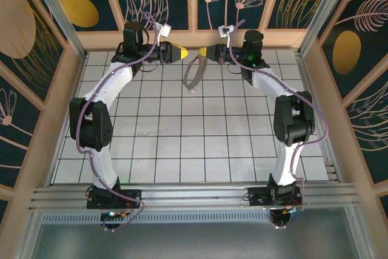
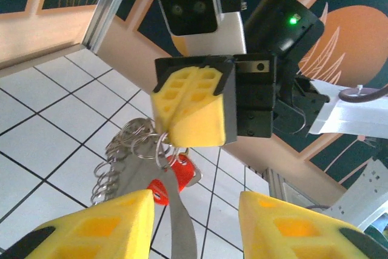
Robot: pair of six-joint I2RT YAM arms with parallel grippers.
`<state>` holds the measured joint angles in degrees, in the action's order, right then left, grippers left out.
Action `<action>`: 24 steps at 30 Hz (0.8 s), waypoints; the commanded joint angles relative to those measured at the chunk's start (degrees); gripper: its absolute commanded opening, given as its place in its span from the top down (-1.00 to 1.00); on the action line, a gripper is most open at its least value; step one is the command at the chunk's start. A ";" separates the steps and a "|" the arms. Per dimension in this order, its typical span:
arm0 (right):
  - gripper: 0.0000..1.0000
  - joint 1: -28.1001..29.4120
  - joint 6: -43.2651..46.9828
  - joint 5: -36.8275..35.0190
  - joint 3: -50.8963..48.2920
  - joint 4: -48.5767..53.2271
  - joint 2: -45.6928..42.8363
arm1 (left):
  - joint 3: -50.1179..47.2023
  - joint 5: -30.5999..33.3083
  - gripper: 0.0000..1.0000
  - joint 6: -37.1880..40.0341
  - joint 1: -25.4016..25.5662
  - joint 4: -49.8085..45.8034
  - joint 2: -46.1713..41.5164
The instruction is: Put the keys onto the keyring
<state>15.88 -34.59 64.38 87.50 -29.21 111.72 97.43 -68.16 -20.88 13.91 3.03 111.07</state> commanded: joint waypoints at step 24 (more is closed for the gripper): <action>1.00 3.30 2.93 0.52 7.06 2.55 1.60 | 1.10 -6.06 0.25 -2.76 -0.27 4.33 2.08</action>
<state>18.48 -33.12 64.38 91.31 -26.39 112.77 97.43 -72.20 -23.24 13.91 5.04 112.57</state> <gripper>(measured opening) 0.044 0.375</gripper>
